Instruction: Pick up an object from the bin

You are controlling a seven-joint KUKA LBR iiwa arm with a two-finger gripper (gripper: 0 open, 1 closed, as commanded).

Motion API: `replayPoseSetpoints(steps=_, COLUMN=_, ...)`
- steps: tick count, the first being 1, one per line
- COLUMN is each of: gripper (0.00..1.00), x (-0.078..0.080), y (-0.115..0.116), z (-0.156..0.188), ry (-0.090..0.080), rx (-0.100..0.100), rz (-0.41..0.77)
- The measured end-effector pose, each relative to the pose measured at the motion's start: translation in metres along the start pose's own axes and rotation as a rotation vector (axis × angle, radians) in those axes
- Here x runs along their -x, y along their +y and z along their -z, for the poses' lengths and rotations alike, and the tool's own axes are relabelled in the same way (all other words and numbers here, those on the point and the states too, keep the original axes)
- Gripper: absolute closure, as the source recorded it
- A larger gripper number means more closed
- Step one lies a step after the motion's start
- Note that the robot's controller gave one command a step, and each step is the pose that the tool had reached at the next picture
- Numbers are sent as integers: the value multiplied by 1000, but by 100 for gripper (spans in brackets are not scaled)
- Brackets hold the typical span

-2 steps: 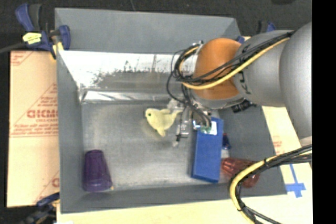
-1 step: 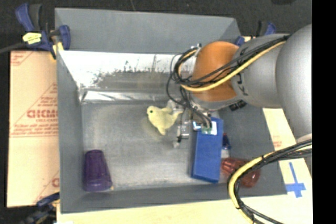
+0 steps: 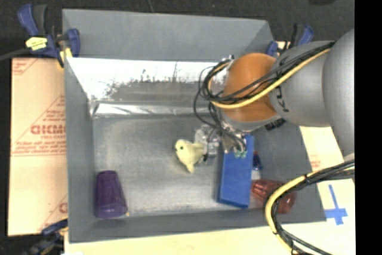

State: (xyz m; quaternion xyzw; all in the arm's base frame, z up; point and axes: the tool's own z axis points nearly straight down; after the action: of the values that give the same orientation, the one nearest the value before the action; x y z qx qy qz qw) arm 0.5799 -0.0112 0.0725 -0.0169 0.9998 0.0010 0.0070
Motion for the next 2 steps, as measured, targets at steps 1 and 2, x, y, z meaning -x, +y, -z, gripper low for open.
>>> replayPoseSetpoints(steps=1, gripper=100, x=0, y=0, z=0, ry=0, rx=0, rz=0)
replayPoseSetpoints(steps=2, gripper=100, x=5, y=-14, z=41, ry=2, rx=0, rz=7)
